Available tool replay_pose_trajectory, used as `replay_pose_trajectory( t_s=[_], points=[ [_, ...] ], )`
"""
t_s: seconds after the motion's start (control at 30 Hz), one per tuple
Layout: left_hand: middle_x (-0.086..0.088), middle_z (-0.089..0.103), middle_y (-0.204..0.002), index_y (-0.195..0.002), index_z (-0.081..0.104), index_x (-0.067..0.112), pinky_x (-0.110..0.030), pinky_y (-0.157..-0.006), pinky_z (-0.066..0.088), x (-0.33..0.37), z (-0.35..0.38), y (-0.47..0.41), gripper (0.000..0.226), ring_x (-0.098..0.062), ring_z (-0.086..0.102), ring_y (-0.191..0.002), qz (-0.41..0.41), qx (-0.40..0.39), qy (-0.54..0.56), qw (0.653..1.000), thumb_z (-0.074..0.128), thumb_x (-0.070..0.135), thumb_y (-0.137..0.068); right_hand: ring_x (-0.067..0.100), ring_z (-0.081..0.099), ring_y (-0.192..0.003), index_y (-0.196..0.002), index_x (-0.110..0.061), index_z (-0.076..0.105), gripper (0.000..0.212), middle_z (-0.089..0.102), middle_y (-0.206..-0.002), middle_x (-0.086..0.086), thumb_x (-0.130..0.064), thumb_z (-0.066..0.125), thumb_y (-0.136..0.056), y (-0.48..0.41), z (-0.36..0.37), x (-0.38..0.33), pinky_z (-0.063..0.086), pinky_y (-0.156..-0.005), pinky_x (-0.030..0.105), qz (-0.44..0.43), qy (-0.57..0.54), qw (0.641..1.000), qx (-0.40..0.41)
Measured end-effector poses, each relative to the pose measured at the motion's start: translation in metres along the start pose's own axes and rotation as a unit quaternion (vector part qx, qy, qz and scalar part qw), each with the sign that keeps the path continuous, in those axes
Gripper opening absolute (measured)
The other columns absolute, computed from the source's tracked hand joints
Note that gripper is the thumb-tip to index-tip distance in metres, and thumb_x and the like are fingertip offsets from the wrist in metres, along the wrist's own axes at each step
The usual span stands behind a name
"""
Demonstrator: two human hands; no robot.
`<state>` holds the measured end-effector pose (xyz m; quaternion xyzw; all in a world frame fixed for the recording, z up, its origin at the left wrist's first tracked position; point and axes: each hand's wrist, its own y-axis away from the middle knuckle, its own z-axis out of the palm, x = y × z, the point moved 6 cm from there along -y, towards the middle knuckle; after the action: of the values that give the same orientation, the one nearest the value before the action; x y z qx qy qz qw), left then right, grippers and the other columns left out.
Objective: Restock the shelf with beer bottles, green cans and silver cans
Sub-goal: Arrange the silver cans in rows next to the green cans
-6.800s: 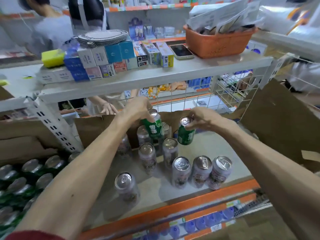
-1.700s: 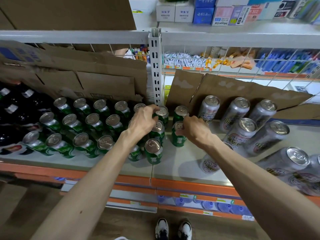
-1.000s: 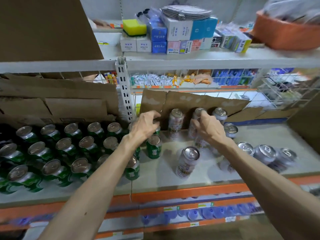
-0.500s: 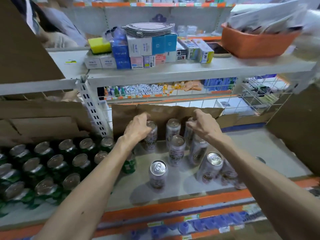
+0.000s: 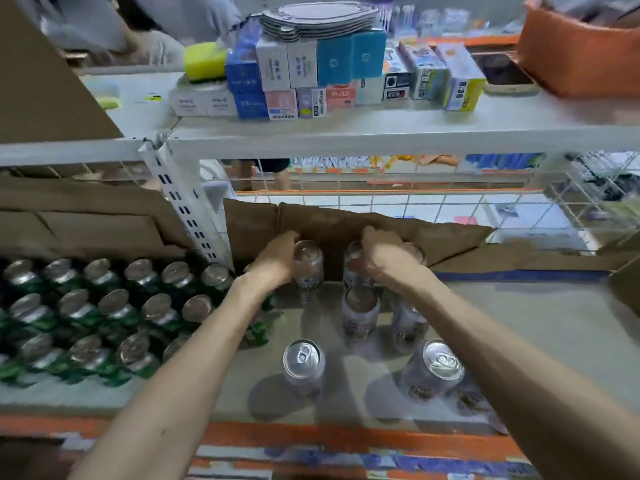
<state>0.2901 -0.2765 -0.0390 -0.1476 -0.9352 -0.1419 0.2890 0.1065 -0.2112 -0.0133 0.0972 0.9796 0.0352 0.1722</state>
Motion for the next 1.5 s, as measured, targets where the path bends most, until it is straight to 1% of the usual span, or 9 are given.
replay_pose_trajectory(
  t_s=[0.13,0.3,0.43,0.6,0.67,0.9,1.07,1.3,1.5],
  points=[
    [-0.008,0.064,-0.124,-0.126,0.055,0.015,-0.039,-0.092,0.050,-0.006,0.012,-0.010,0.066,-0.027,0.061,-0.113,0.008,0.013,-0.007,1.000,0.087,0.028,-0.070,0.036,0.052,-0.118,-0.121,-0.008,0.050,0.050,0.058,-0.125,0.015,-0.035,0.070,-0.084,-0.013,0.012,0.002,0.038,-0.076,0.038,0.040,0.020,0.998,-0.042],
    [0.001,0.067,-0.114,-0.121,0.059,0.025,-0.038,-0.085,0.052,-0.009,0.002,-0.007,0.060,-0.023,0.064,-0.104,0.006,0.011,-0.021,1.000,0.086,0.034,-0.068,0.037,0.061,-0.103,-0.110,-0.011,0.057,0.026,0.064,-0.114,0.014,-0.019,0.066,-0.087,-0.014,0.012,0.004,0.043,-0.071,0.036,0.017,0.052,0.998,-0.012],
    [0.006,0.069,-0.106,-0.118,0.060,0.031,-0.041,-0.085,0.055,-0.013,-0.003,-0.001,0.063,-0.019,0.065,-0.098,-0.010,-0.003,-0.008,1.000,0.085,0.037,-0.060,0.037,0.062,-0.098,-0.103,-0.014,0.058,0.024,0.064,-0.109,0.011,-0.025,0.068,-0.083,-0.008,0.006,-0.005,0.043,-0.069,0.036,-0.008,0.054,0.998,-0.037],
    [0.006,0.070,-0.099,-0.111,0.064,0.029,-0.040,-0.070,0.061,-0.016,-0.007,0.006,0.050,-0.016,0.069,-0.085,-0.007,-0.002,0.015,1.000,0.084,0.031,-0.065,0.039,0.061,-0.092,-0.098,-0.010,0.057,0.033,0.064,-0.103,0.014,-0.036,0.070,-0.082,0.005,0.001,-0.019,0.038,-0.066,0.033,-0.057,0.039,0.997,-0.027],
    [0.006,0.070,-0.097,-0.111,0.064,0.029,-0.040,-0.071,0.061,-0.018,-0.008,0.008,0.049,-0.016,0.070,-0.080,-0.006,0.004,0.016,1.000,0.084,0.030,-0.067,0.040,0.061,-0.092,-0.097,-0.010,0.055,0.034,0.064,-0.104,0.015,-0.037,0.069,-0.082,0.008,0.004,-0.022,0.037,-0.065,0.033,-0.067,0.041,0.997,-0.018],
    [0.004,0.069,-0.107,-0.117,0.062,0.027,-0.033,-0.079,0.050,-0.030,-0.008,0.009,0.050,-0.019,0.064,-0.097,0.000,0.025,0.012,1.000,0.083,0.028,-0.071,0.040,0.062,-0.094,-0.096,-0.010,0.055,0.021,0.066,-0.104,0.016,-0.026,0.065,-0.087,0.008,0.016,-0.026,0.038,-0.065,0.033,-0.050,0.054,0.997,-0.003],
    [0.004,0.069,-0.108,-0.119,0.062,0.026,-0.034,-0.083,0.052,-0.029,-0.008,0.008,0.054,-0.018,0.064,-0.098,0.010,0.008,0.013,1.000,0.083,0.029,-0.070,0.041,0.061,-0.098,-0.095,-0.011,0.050,0.036,0.063,-0.106,0.017,-0.038,0.071,-0.084,0.006,0.020,-0.026,0.038,-0.067,0.035,-0.029,0.033,0.999,-0.026],
    [0.001,0.067,-0.109,-0.124,0.061,0.022,-0.017,-0.058,0.041,-0.025,-0.012,0.004,0.055,-0.015,0.061,-0.087,0.005,-0.014,-0.012,1.000,0.083,0.026,-0.074,0.042,0.060,-0.098,-0.095,-0.011,0.048,0.028,0.063,-0.108,0.019,-0.026,0.069,-0.087,0.002,0.024,-0.020,0.037,-0.067,0.035,-0.016,0.025,0.999,-0.029],
    [-0.002,0.067,-0.117,-0.127,0.060,0.021,-0.022,-0.066,0.043,-0.025,-0.011,0.002,0.059,-0.017,0.059,-0.093,0.001,-0.015,-0.018,1.000,0.085,0.025,-0.073,0.040,0.061,-0.100,-0.110,-0.010,0.055,0.040,0.063,-0.111,0.017,-0.034,0.073,-0.083,0.000,0.025,-0.017,0.038,-0.068,0.034,-0.008,0.026,0.999,-0.028]
  ],
)
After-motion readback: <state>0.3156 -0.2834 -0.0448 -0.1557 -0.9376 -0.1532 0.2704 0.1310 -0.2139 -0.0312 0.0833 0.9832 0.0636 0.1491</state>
